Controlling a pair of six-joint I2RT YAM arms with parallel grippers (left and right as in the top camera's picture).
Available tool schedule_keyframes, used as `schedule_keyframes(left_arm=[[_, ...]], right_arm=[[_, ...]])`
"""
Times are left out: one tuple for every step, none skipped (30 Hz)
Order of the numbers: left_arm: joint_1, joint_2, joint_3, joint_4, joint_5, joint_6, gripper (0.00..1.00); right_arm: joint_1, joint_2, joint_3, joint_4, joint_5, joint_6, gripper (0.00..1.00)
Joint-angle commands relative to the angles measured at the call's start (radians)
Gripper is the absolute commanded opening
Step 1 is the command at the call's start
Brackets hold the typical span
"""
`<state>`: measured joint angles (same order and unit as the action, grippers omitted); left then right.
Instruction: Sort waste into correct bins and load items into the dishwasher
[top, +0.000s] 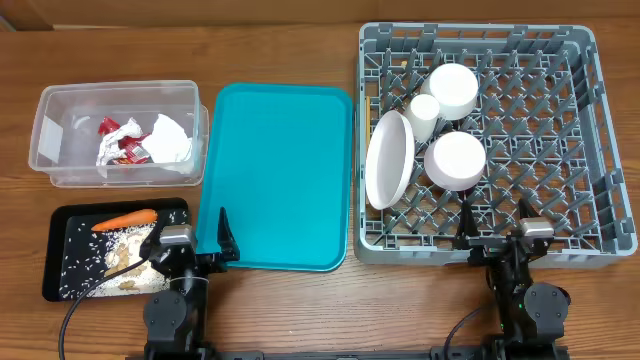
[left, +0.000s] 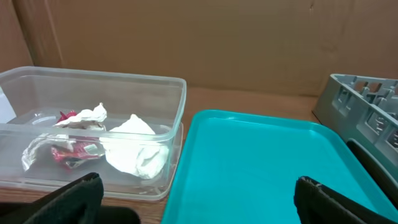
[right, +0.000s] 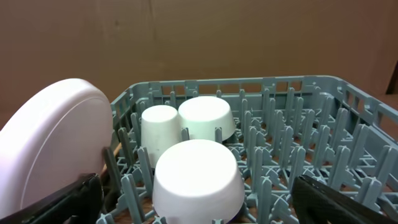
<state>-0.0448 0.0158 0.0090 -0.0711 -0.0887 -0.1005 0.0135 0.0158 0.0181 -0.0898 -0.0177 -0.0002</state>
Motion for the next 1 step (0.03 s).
schedule_keyframes(left_arm=[[0.007, -0.011, -0.004, 0.001, 0.011, 0.015, 1.00]], right_arm=[[-0.005, -0.002, -0.010, 0.005, 0.008, -0.004, 1.00]])
